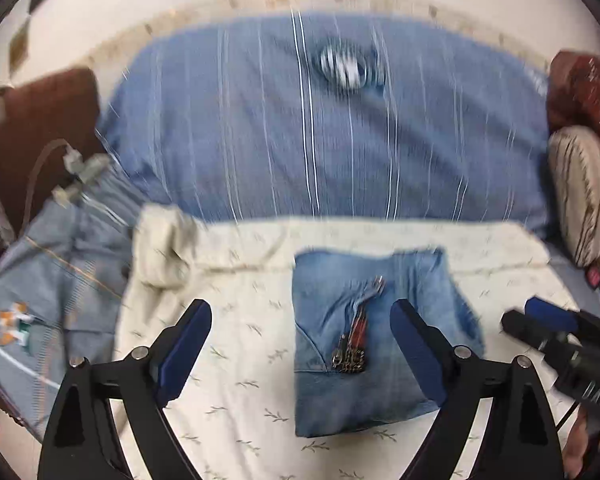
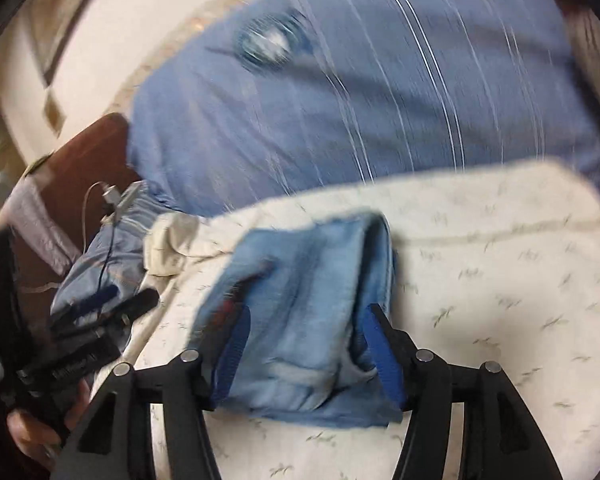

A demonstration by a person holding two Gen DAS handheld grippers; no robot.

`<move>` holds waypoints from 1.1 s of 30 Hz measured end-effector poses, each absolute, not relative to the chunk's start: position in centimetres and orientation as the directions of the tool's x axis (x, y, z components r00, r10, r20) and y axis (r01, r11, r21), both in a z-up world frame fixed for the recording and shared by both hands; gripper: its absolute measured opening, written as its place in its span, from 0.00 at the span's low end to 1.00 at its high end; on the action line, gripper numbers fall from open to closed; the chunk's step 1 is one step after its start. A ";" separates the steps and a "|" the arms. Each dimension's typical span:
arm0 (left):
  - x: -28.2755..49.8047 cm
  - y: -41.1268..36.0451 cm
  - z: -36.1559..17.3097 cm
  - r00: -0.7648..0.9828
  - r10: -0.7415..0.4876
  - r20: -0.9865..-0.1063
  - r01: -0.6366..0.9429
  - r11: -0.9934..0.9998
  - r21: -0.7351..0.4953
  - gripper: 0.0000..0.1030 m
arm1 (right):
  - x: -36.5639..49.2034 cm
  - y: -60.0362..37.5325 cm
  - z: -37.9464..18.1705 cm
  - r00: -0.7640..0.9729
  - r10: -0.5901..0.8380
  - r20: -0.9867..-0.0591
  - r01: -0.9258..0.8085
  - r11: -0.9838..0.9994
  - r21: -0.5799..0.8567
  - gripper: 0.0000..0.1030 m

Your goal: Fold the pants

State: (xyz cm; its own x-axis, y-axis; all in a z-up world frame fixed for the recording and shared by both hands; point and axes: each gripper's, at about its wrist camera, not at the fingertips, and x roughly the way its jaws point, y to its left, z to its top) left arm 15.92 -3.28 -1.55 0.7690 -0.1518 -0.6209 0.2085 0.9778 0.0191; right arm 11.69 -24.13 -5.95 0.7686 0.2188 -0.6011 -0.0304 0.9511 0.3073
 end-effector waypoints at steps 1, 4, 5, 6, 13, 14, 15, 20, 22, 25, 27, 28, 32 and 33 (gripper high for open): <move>15.0 -3.2 -0.5 0.785 -0.155 -0.600 0.209 0.978 0.021 0.88 | 10.6 -23.2 -5.0 0.781 0.206 -0.590 -0.042 0.959 0.281 0.61; 12.9 -2.8 2.0 0.816 -0.157 -0.557 0.209 0.977 0.030 0.89 | 8.3 -21.0 -2.8 0.803 0.199 -0.562 -0.066 0.967 0.247 0.61; 12.6 -2.7 2.7 0.822 -0.159 -0.546 0.210 0.977 0.031 0.89 | 7.7 -20.5 -2.2 0.809 0.195 -0.555 -0.069 0.969 0.239 0.61; 11.9 -2.6 3.4 0.830 -0.161 -0.534 0.210 0.977 0.032 0.89 | 7.1 -19.8 -1.6 0.815 0.191 -0.547 -0.073 0.971 0.230 0.61; 7.9 -0.9 7.1 0.870 -0.160 -0.467 0.195 0.980 0.027 0.89 | 3.0 -17.0 2.0 0.858 0.142 -0.494 -0.063 0.983 0.173 0.61; 7.5 -0.7 7.4 0.873 -0.157 -0.462 0.190 0.981 0.026 0.92 | 2.5 -16.7 2.4 0.863 0.128 -0.489 -0.055 0.986 0.159 0.61; 7.1 -0.5 7.7 0.878 -0.153 -0.454 0.184 0.983 0.026 0.94 | 2.1 -16.5 2.7 0.866 0.119 -0.485 -0.051 0.987 0.150 0.61; 5.1 -0.1 8.9 0.903 -0.135 -0.408 0.172 0.984 0.055 0.96 | 0.2 -15.7 3.8 0.888 0.079 -0.453 -0.034 0.994 0.106 0.61; 4.6 0.1 9.0 0.905 -0.138 -0.403 0.174 0.983 0.055 0.96 | -0.6 -15.3 3.9 0.896 0.060 -0.440 -0.024 0.996 0.088 0.61; 4.1 0.4 9.1 0.898 -0.153 -0.413 0.185 0.982 0.039 0.96 | -1.1 -15.0 3.8 0.898 0.053 -0.436 -0.021 0.997 0.076 0.61; 3.9 0.6 9.1 0.895 -0.160 -0.417 0.191 0.981 0.034 0.96 | -1.2 -14.7 3.5 0.896 0.052 -0.441 -0.023 0.997 0.070 0.61; 3.8 0.7 9.1 0.895 -0.162 -0.416 0.192 0.981 0.033 0.96 | -1.3 -14.6 3.4 0.895 0.053 -0.443 -0.025 0.997 0.068 0.61; 3.6 1.1 8.9 0.893 -0.167 -0.417 0.196 0.980 0.027 0.96 | -1.0 -14.4 2.8 0.887 0.058 -0.457 -0.032 0.997 0.065 0.61; 3.7 1.2 8.9 0.893 -0.171 -0.417 0.197 0.980 0.020 0.96 | -0.9 -14.4 2.7 0.885 0.059 -0.462 -0.033 0.997 0.065 0.61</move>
State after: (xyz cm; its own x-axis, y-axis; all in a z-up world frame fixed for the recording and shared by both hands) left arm 3.65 1.21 8.88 0.8928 -0.1707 -0.4170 0.1969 0.9802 0.0204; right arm -0.94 -14.36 2.68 0.8850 0.0595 -0.4618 -0.0330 0.9973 0.0653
